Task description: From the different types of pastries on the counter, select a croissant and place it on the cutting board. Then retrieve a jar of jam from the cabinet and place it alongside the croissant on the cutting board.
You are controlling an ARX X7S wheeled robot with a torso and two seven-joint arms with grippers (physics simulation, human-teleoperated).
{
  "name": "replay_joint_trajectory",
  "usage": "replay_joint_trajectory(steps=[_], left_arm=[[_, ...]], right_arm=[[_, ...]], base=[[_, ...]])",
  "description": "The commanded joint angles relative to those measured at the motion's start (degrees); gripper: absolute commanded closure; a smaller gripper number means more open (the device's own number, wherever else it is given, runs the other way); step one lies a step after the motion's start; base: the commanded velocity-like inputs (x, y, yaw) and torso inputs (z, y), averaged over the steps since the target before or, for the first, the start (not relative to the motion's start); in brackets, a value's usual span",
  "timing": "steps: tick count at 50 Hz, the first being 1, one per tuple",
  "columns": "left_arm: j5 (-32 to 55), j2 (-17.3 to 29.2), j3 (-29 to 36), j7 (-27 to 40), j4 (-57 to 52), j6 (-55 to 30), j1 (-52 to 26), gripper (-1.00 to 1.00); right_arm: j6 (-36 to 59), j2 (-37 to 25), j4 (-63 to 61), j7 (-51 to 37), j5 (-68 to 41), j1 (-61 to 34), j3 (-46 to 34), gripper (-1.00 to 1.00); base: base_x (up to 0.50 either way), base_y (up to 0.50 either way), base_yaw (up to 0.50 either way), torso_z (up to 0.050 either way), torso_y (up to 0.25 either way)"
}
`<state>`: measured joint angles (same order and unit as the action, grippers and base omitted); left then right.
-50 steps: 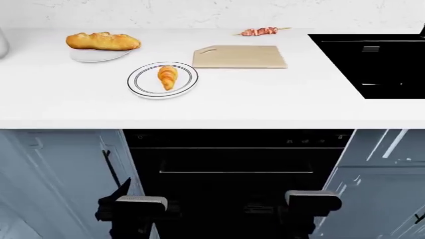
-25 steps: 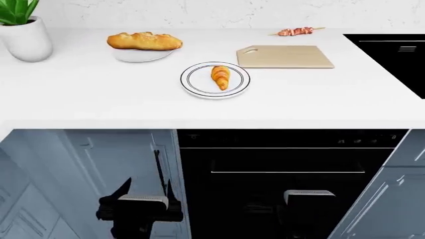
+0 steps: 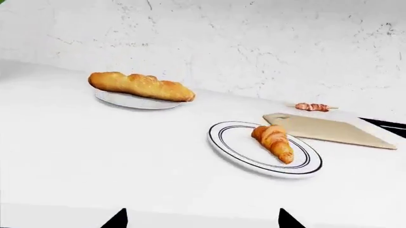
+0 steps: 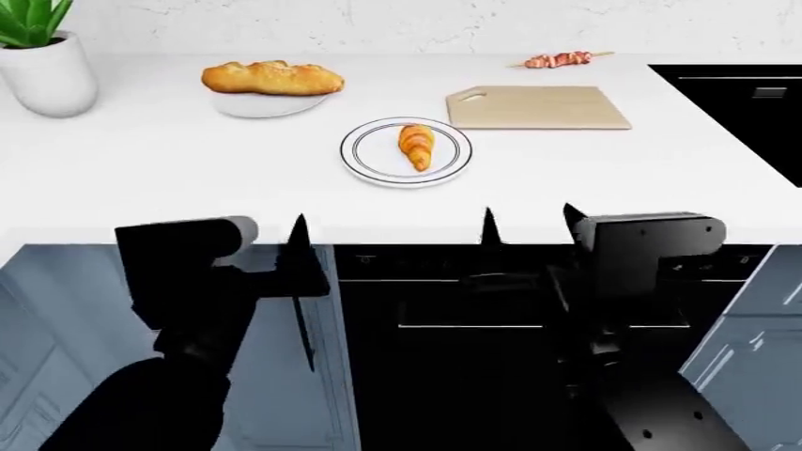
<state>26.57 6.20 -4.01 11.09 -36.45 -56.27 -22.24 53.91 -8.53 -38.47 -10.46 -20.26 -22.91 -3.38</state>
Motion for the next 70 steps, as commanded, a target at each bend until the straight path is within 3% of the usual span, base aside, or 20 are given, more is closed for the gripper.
replay_joint_trajectory(steps=[1, 6, 12, 14, 32, 62, 70], left_arm=[[12.99, -1.14, -7.18, 3.39, -6.40, -27.93, -25.43, -1.00], [18.37, -0.67, -9.18, 6.46, 0.20, -33.57, -32.98, -1.00], [18.57, 5.72, -2.94, 5.44, 7.36, -30.51, -39.40, -1.00], [19.07, 5.57, -3.72, 5.66, 10.58, -32.11, -42.08, -1.00], [41.22, 11.75, -3.19, 21.23, 17.93, -32.77, -48.40, -1.00], [47.18, 14.22, -0.42, 24.15, 19.32, -29.23, -49.31, -1.00], [48.17, 14.81, 0.10, 24.74, 19.39, -28.70, -49.20, -1.00]], right_arm=[[35.70, 1.74, -13.66, 0.64, -12.59, -26.74, 10.55, -1.00], [35.96, -5.94, -5.74, -17.46, -40.92, -33.30, 15.43, -1.00], [35.53, -11.42, 4.96, -30.57, -61.03, -38.54, 16.02, -1.00], [35.15, -12.84, 7.94, -32.54, -64.16, -40.24, 15.10, -1.00], [32.16, -17.34, 17.52, -34.48, -69.42, -45.71, 9.59, -1.00], [29.55, -18.41, 21.11, -33.29, -70.21, -49.43, 3.38, -1.00], [28.85, -17.91, 25.68, -37.00, -75.45, -49.13, 2.32, -1.00]], base=[[0.14, 0.00, 0.00, 0.000, 0.000], [0.16, 0.00, 0.00, 0.000, 0.000], [0.16, 0.00, 0.00, 0.000, 0.000], [0.17, 0.00, 0.00, 0.000, 0.000], [0.29, 0.00, 0.00, 0.000, 0.000], [0.33, 0.09, 0.00, 0.000, 0.000], [0.07, 0.07, 0.00, 0.000, 0.002]])
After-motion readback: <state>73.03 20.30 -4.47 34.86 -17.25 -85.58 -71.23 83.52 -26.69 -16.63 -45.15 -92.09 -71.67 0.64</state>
